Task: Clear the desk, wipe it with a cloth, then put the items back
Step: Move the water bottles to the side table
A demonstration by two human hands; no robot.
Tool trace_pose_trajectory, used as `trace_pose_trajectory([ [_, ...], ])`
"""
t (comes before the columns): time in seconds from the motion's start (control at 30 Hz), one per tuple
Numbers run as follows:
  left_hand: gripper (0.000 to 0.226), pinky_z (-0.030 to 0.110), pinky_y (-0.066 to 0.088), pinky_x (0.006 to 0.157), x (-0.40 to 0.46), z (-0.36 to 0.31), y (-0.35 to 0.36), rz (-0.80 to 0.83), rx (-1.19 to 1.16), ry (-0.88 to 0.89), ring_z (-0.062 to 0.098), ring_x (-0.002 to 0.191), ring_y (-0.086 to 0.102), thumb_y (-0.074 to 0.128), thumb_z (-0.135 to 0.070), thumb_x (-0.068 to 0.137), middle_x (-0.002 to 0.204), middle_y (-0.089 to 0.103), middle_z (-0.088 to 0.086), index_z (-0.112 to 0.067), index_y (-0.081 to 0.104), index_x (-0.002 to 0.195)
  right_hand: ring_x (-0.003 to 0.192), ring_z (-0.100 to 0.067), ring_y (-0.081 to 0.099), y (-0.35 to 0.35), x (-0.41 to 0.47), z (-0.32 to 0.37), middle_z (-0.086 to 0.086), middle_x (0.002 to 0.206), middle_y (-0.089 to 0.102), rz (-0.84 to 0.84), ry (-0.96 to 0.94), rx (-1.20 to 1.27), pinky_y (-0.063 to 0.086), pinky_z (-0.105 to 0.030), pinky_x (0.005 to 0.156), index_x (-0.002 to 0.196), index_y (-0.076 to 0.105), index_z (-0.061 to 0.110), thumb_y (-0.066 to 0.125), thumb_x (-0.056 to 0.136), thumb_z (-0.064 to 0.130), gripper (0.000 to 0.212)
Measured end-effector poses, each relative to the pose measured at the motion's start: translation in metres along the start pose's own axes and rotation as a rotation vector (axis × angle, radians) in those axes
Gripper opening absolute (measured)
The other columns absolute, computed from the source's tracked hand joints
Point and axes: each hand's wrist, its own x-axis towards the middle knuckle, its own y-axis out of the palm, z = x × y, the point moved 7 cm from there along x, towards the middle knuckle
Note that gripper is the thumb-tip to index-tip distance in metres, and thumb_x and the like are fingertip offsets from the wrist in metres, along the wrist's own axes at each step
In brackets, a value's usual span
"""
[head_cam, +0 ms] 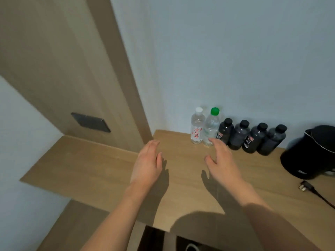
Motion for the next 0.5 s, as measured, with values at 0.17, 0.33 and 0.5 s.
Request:
trace_pose_trajectory([
  [0.17, 0.04, 0.015, 0.028, 0.106, 0.06, -0.032, 0.013, 0.098, -0.031, 0.096, 0.023, 0.128, 0.052, 0.057, -0.012, 0.099, 0.138, 0.056, 0.009, -0.006, 0.053, 0.138, 0.138, -0.017, 0.038, -0.023, 0.041, -0.024, -0.001, 0.151, 0.04, -0.063, 0.089, 0.07, 0.037, -0.043, 0.114, 0.148, 0.039, 0.015, 0.055, 0.095, 0.015, 0.056],
  [0.33, 0.043, 0.035, 0.04, 0.11, 0.132, -0.066, 0.047, 0.188, -0.141, 0.088, 0.017, 0.129, 0.052, 0.052, -0.023, 0.104, 0.149, 0.048, 0.0, -0.014, 0.046, 0.146, 0.135, -0.023, 0.04, -0.034, 0.094, -0.037, -0.006, 0.149, 0.04, -0.052, 0.146, 0.053, 0.034, -0.038, 0.113, 0.15, 0.035, 0.013, 0.052, 0.097, 0.015, 0.056],
  [0.5, 0.045, 0.038, 0.042, 0.111, 0.192, -0.075, 0.106, 0.25, -0.246, 0.005, 0.019, 0.134, 0.049, 0.052, -0.029, 0.103, 0.149, 0.049, 0.002, -0.016, 0.045, 0.146, 0.137, -0.022, 0.039, -0.024, 0.148, -0.056, -0.005, 0.151, 0.038, -0.063, 0.189, 0.07, 0.028, -0.032, 0.113, 0.15, 0.034, 0.014, 0.053, 0.098, 0.014, 0.056],
])
